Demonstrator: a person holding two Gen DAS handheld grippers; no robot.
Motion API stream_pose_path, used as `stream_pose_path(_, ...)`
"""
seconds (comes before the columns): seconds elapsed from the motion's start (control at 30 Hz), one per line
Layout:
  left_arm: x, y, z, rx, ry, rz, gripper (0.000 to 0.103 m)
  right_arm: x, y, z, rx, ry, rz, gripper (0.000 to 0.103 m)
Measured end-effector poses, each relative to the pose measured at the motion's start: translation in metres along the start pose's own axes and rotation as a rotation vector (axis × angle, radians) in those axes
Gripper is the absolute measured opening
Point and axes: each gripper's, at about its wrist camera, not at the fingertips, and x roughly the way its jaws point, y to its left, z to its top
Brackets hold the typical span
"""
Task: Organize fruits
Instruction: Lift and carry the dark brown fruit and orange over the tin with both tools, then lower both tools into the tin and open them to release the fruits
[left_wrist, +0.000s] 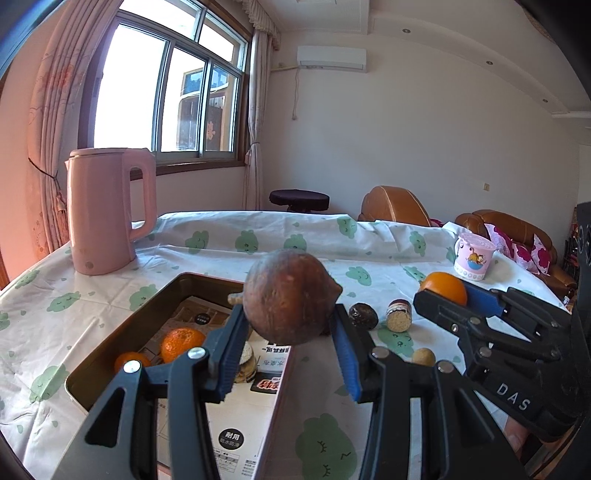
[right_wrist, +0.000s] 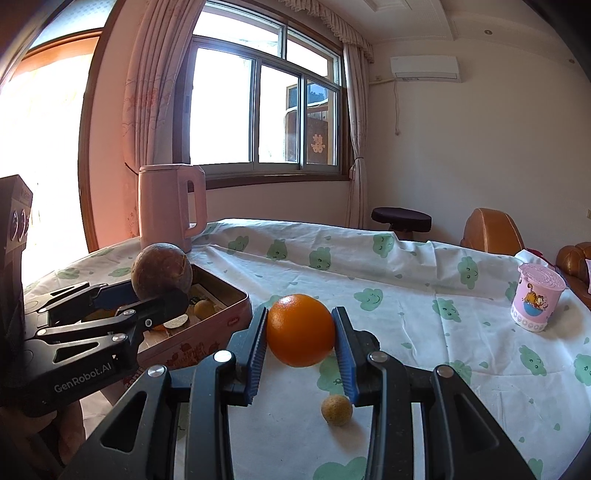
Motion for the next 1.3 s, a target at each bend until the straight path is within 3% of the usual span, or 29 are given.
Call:
stream_pose_path(0.8, -0.008, 0.074, -0.006, -0.075, 0.061, 0.117, 0.047, 0.038, 0.060, 0.020, -0.069, 0.018, 0.129, 0.037)
stream_pose_path(1.3, -0.004, 0.089, -0.009, -0.096, 0.113, 0.154, 0.047, 0.061, 0.087, 0.015, -0.089, 0.065, 0.182, 0.037)
